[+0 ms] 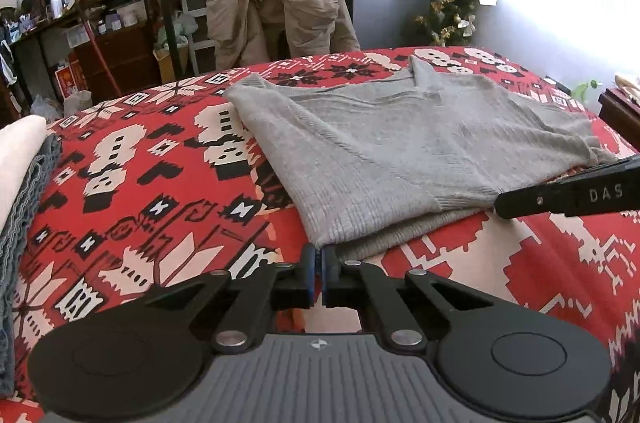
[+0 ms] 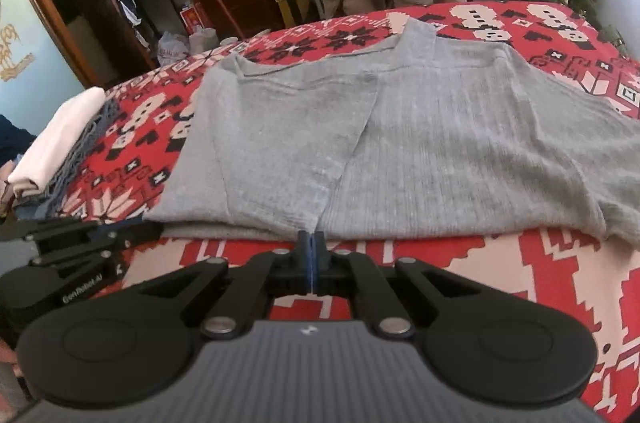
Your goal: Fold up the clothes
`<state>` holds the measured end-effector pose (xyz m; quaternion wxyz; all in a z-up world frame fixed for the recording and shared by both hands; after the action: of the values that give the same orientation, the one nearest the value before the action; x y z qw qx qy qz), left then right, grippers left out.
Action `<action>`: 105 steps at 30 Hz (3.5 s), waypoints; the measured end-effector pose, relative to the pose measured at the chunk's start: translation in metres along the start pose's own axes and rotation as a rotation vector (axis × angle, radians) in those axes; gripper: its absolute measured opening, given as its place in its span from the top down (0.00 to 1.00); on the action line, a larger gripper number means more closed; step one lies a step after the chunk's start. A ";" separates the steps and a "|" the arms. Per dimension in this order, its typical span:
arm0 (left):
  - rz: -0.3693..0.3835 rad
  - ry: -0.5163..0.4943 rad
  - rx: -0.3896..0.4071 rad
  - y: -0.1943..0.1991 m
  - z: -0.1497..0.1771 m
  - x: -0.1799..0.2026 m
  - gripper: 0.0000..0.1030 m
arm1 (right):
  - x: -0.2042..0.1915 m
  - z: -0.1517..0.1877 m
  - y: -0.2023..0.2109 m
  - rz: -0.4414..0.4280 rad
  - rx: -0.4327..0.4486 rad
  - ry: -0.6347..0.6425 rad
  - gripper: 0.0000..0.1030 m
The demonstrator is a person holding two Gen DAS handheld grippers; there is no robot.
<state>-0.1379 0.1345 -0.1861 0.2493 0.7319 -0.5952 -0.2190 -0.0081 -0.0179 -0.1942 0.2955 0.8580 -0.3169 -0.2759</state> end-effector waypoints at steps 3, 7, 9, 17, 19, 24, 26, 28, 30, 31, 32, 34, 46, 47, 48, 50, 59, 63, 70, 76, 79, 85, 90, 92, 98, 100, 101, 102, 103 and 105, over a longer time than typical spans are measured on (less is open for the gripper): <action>0.015 0.032 -0.009 0.004 -0.002 -0.005 0.91 | -0.002 0.002 0.000 -0.004 -0.006 0.006 0.98; 0.064 0.111 0.013 0.019 -0.008 -0.014 0.84 | 0.000 -0.004 0.013 -0.015 0.013 0.014 0.92; 0.089 0.150 0.025 0.026 -0.012 -0.018 0.85 | 0.001 -0.011 0.021 -0.020 0.039 0.022 0.91; 0.194 0.299 0.024 -0.011 -0.034 -0.019 0.96 | -0.040 -0.044 0.002 -0.140 0.098 0.097 0.93; 0.184 0.295 -0.008 -0.019 -0.027 -0.018 0.96 | -0.055 -0.044 -0.014 -0.166 0.084 0.119 0.95; 0.179 0.268 -0.021 -0.016 -0.013 -0.020 0.97 | -0.065 -0.022 -0.035 -0.147 0.029 0.200 0.95; 0.175 0.238 -0.021 -0.012 -0.012 -0.019 0.97 | -0.063 -0.013 -0.035 -0.144 0.009 0.222 0.98; 0.169 0.216 -0.023 -0.010 -0.012 -0.018 0.97 | -0.059 -0.011 -0.028 -0.151 -0.012 0.215 0.98; 0.178 0.218 -0.006 -0.005 -0.019 -0.020 0.96 | -0.055 -0.014 -0.020 -0.144 -0.017 0.214 0.95; 0.183 0.226 0.009 -0.003 -0.024 -0.022 0.96 | -0.053 -0.020 -0.019 -0.143 -0.011 0.210 0.94; 0.188 0.240 0.024 -0.003 -0.030 -0.024 0.96 | -0.052 -0.028 -0.019 -0.143 0.000 0.203 0.93; 0.204 0.280 0.056 -0.004 -0.044 -0.032 0.96 | -0.048 -0.044 -0.019 -0.145 0.021 0.190 0.92; 0.129 0.491 0.037 -0.092 -0.082 -0.088 1.00 | -0.092 -0.127 -0.116 -0.135 0.058 0.184 0.93; 0.136 0.509 0.027 -0.096 -0.080 -0.092 1.00 | -0.092 -0.128 -0.126 -0.140 0.046 0.177 0.93; 0.147 0.521 0.017 -0.100 -0.078 -0.095 0.99 | -0.091 -0.129 -0.135 -0.146 0.029 0.164 0.93; 0.150 0.515 0.017 -0.102 -0.075 -0.096 0.97 | -0.088 -0.126 -0.148 -0.149 0.000 0.149 0.93; 0.145 0.512 0.063 -0.102 -0.086 -0.103 0.99 | -0.095 -0.135 -0.152 -0.125 0.041 0.190 0.91; 0.137 0.533 0.038 -0.116 -0.084 -0.109 0.94 | -0.091 -0.139 -0.172 -0.105 0.008 0.166 0.92; 0.124 0.543 0.056 -0.115 -0.089 -0.115 0.95 | -0.089 -0.144 -0.165 -0.121 0.045 0.133 0.91; 0.094 0.551 0.029 -0.128 -0.092 -0.120 0.98 | -0.095 -0.151 -0.184 -0.097 0.030 0.138 0.98; 0.113 0.555 0.045 -0.112 -0.092 -0.119 0.98 | -0.087 -0.155 -0.167 -0.085 0.062 0.115 0.97; 0.201 0.552 0.068 -0.073 -0.086 -0.102 0.98 | -0.053 -0.129 -0.103 -0.033 0.094 0.128 0.96; 0.223 0.509 0.043 -0.063 -0.077 -0.076 0.98 | -0.010 -0.094 -0.078 0.082 0.050 0.123 0.91; 0.211 0.497 0.027 -0.064 -0.072 -0.071 0.98 | 0.006 -0.086 -0.068 0.103 0.055 0.094 0.93; 0.188 0.484 0.053 -0.071 -0.084 -0.072 0.98 | 0.037 -0.095 -0.046 0.118 0.133 0.024 0.82; 0.185 0.484 0.053 -0.080 -0.091 -0.074 0.97 | 0.043 -0.102 -0.051 0.097 0.135 0.007 0.76; 0.180 0.485 0.048 -0.084 -0.094 -0.076 0.97 | 0.045 -0.105 -0.056 0.090 0.123 -0.001 0.76; 0.177 0.483 0.048 -0.089 -0.097 -0.076 0.97 | 0.046 -0.106 -0.060 0.086 0.112 -0.006 0.76; 0.173 0.479 0.049 -0.093 -0.099 -0.077 0.97 | 0.047 -0.107 -0.065 0.084 0.100 -0.011 0.76; 0.165 0.469 0.043 -0.103 -0.102 -0.077 0.97 | 0.046 -0.108 -0.071 0.078 0.091 -0.016 0.91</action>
<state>-0.0119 0.2377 -0.1690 0.3821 0.7165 -0.5835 -0.0094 0.1200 0.0294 -0.1830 0.2642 0.8553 -0.3648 -0.2562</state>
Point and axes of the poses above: each gripper's, at about its wrist camera, not at the fingertips, and y roughly against the way its jaws point, x to its right, z to its underside, the point moved 4 cm from there along -y, roughly the way its jaws point, and after that the axes turned 3 degrees about x, right-handed, at the moved point
